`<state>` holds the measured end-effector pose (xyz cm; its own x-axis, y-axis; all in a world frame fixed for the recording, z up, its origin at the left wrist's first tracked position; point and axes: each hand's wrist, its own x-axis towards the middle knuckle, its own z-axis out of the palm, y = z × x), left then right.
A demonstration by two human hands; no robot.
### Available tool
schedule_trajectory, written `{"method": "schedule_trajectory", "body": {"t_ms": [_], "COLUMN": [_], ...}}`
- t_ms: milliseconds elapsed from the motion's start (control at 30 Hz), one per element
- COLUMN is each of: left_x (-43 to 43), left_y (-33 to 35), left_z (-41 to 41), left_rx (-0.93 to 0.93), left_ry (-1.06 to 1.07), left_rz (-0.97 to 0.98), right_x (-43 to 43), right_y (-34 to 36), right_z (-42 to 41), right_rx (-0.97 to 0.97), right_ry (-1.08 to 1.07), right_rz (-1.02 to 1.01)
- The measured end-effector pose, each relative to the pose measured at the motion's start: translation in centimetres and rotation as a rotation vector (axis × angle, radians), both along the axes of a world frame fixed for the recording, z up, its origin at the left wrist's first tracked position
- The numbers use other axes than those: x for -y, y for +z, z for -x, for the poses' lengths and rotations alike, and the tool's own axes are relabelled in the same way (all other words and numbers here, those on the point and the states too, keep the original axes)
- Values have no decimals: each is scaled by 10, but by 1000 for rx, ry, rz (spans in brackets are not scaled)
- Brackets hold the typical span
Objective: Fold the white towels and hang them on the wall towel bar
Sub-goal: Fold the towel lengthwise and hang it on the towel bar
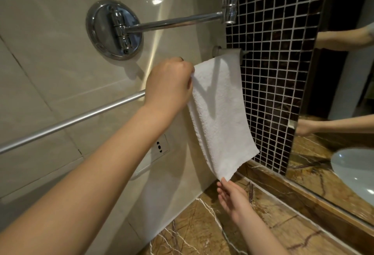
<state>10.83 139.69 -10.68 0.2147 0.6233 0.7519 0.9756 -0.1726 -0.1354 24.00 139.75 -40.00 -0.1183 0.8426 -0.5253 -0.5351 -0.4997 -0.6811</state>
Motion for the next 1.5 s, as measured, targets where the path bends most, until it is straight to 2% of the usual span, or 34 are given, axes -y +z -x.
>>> {"method": "schedule_trajectory", "body": {"t_ms": [633, 800, 900, 1000, 1100, 1200, 1300, 1500], "left_x": [5, 10, 15, 24, 39, 61, 85, 135], "left_y": [-2, 0, 3, 6, 8, 9, 10, 28], "left_z": [0, 0, 1, 2, 3, 4, 4, 16], "left_rx": [-22, -37, -48, -57, -53, -44, -22, -26], "left_ry": [35, 57, 56, 47, 37, 17, -28, 38], "left_rz": [71, 143, 195, 249, 293, 308, 332, 395], "right_x": [6, 4, 7, 11, 22, 34, 53, 98], "right_y": [6, 6, 11, 21, 43, 78, 122, 209], "right_z": [-7, -14, -17, -21, -27, -32, -36, -31], "right_rx": [-6, 2, 73, 181, 382, 665, 1064, 1485], "right_ry": [4, -12, -10, -12, 62, 118, 187, 233], "right_rz": [57, 76, 89, 96, 17, -225, -477, -851]}}
